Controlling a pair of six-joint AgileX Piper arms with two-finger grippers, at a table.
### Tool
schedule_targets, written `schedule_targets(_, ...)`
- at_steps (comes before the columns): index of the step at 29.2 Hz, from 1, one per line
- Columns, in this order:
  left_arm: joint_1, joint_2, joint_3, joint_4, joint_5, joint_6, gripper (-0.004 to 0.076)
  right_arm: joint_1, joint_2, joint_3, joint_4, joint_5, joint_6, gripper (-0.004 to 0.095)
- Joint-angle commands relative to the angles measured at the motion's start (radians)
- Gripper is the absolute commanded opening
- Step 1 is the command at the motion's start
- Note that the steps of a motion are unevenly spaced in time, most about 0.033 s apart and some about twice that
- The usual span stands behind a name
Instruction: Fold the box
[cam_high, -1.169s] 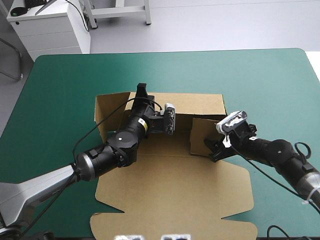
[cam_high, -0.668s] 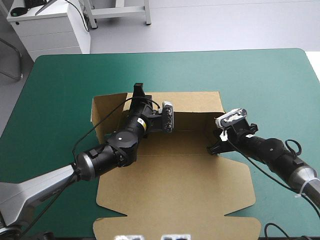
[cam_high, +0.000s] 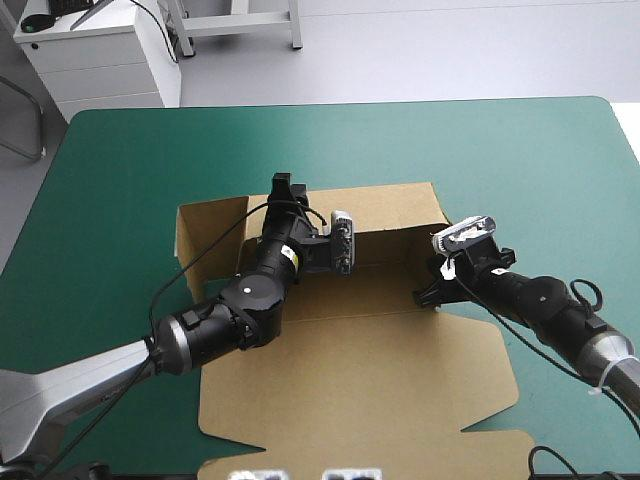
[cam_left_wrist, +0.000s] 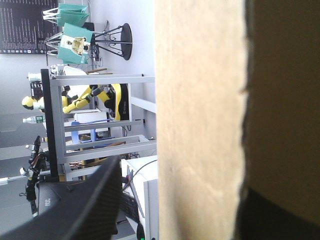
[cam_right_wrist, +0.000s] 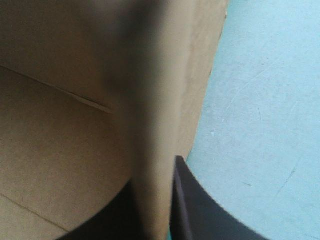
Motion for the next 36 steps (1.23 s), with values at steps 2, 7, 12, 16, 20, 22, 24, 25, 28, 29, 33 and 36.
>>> schedule_targets(2, -0.108, -0.080, -0.028, 0.033, 0.114, -0.016, 0.0542, 0.006, -0.022, -0.022, 0.020, 0.017, 0.025, -0.0018)
schedule_targets(7, -0.244, -0.131, -0.028, 0.033, 0.168, 0.009, 0.0542, 0.006, -0.022, -0.022, 0.020, 0.013, 0.025, -0.0018)
schedule_targets(12, -0.409, -0.167, -0.028, 0.033, 0.297, 0.055, 0.0542, 0.006, -0.022, -0.022, 0.020, 0.008, 0.025, -0.0018)
schedule_targets(16, -0.536, -0.187, -0.028, 0.033, 0.353, 0.072, 0.0536, 0.006, -0.022, -0.022, 0.020, -0.012, 0.025, -0.0018)
schedule_targets(20, -0.626, -0.191, -0.028, 0.037, 0.377, 0.170, 0.0375, 0.006, -0.022, -0.022, 0.020, -0.022, 0.025, -0.0018)
schedule_targets(22, -0.645, -0.191, -0.028, 0.037, 0.377, 0.208, 0.0208, 0.006, -0.022, -0.022, 0.020, -0.024, 0.025, -0.0018)
schedule_targets(24, -0.646, -0.191, -0.028, 0.037, 0.373, 0.227, 0.0004, 0.006, -0.022, -0.022, 0.020, -0.026, 0.025, -0.0018)
schedule_targets(25, -0.646, -0.191, -0.028, 0.037, 0.373, 0.250, 0.0005, 0.006, -0.022, -0.022, 0.020, -0.026, 0.025, -0.0018)
schedule_targets(28, -0.644, -0.193, -0.030, 0.034, 0.373, 0.261, 0.0020, 0.006, -0.022, -0.022, 0.020, -0.026, 0.025, -0.0018)
schedule_targets(29, -0.644, -0.195, -0.032, 0.026, 0.375, 0.261, 0.0020, 0.006, -0.022, -0.022, 0.020, -0.026, 0.025, -0.0018)
schedule_targets(33, -0.621, -0.196, -0.107, -0.104, 0.382, 0.308, 0.0020, 0.006, -0.022, -0.022, 0.020, -0.028, 0.025, -0.0018)
schedule_targets(36, -0.535, -0.196, -0.213, -0.299, 0.378, 0.382, 0.0020, 0.006, -0.022, -0.022, 0.020, -0.030, 0.025, -0.0018)
